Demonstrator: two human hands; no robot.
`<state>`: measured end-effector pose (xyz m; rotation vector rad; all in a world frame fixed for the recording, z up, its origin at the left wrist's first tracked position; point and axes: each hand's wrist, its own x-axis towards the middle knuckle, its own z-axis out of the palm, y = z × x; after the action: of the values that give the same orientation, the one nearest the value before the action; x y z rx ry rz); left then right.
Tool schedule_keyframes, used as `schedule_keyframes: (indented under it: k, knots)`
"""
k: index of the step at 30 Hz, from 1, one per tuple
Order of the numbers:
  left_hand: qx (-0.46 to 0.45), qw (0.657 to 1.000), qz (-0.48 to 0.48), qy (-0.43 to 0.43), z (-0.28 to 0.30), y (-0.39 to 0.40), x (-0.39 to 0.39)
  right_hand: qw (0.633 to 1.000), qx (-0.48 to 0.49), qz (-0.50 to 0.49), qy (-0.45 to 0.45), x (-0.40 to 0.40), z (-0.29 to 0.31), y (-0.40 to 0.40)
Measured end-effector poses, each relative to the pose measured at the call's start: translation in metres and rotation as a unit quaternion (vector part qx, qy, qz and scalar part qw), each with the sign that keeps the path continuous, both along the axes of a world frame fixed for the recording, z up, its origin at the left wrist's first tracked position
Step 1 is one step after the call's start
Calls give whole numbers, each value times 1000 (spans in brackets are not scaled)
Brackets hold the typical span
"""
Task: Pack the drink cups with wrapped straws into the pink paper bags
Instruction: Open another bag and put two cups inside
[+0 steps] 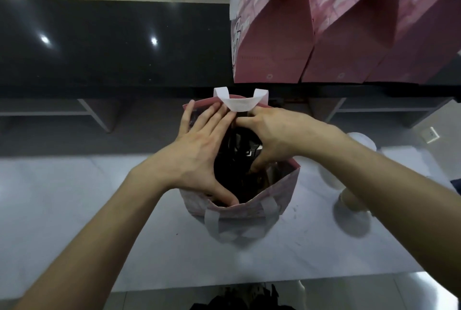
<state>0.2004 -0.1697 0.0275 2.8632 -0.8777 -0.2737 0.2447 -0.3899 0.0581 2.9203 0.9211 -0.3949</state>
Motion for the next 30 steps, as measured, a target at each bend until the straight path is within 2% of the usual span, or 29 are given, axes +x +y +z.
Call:
schedule_keyframes:
  k: [4, 8, 14, 19, 24, 30]
  knots:
    - [-18, 1000, 9, 8, 3, 2, 2, 1000, 6, -1, 4, 3, 4, 3]
    - [-13, 1000, 13, 9, 3, 5, 3, 996, -78, -23, 34, 1, -9, 6]
    - [-6, 1000, 12, 5, 2, 4, 2, 994, -104, -11, 30, 0, -30, -6]
    - [-2, 1000, 9, -1, 2, 0, 0, 995, -99, 19, -14, -3, -45, -7]
    - [4, 1000, 9, 2, 3, 1, 1, 996, -85, 20, -21, -2, -48, -9]
    - [7, 1000, 10, 0, 3, 1, 0, 995, -93, 20, 31, -6, -43, -4]
